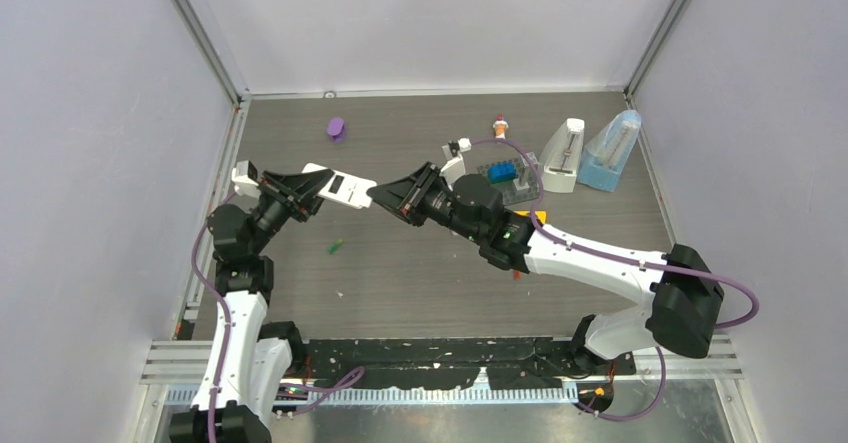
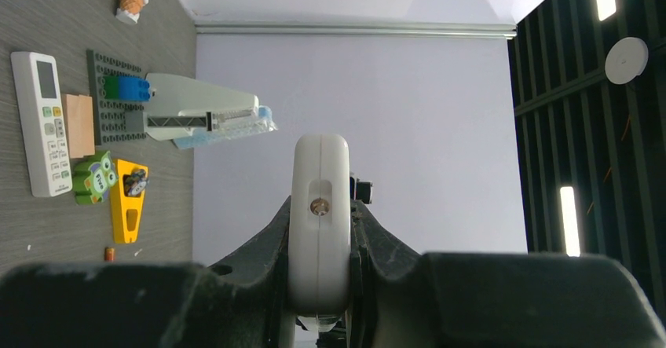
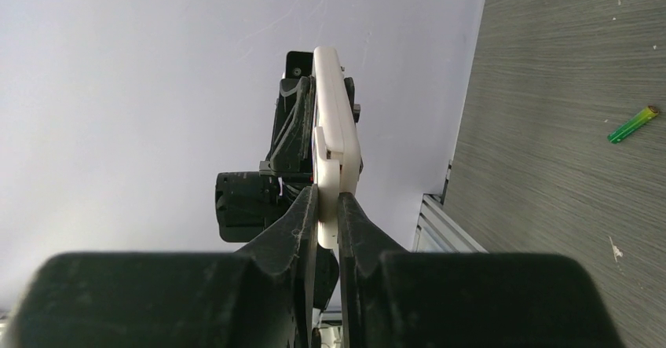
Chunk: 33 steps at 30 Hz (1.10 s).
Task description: Load the batteries into the remote control
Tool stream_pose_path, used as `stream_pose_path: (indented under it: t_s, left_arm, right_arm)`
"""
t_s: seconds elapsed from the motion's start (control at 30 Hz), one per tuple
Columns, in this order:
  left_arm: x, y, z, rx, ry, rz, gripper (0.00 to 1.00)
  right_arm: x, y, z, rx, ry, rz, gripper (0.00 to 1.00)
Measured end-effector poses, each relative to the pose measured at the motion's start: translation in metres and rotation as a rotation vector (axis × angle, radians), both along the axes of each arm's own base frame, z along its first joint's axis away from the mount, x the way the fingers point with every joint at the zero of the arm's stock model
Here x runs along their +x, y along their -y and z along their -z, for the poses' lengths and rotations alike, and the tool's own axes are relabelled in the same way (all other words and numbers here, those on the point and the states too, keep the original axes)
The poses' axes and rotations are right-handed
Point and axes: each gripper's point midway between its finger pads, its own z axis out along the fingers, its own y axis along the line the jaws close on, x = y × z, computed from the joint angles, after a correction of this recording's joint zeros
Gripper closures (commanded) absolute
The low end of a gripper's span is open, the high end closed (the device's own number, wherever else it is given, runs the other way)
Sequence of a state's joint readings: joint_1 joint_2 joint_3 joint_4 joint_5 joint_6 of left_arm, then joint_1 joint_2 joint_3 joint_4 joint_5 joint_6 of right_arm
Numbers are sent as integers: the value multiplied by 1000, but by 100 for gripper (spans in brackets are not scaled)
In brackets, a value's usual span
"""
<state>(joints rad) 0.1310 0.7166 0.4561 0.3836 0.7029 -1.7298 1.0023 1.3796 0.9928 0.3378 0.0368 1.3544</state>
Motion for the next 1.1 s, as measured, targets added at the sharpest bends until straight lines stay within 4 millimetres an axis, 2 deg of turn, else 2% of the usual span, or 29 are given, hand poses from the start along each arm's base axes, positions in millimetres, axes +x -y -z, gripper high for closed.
stream_pose_path:
  t_s: [0.7,1.1]
  left_arm:
    - [-3,3,-11,0,36,-19,100]
    - [-9,6,-37,11,137,-5,100]
  right_arm:
    - [-8,12,-9,130,102,29,95]
    - [-13,13,-29,194,192,6,95]
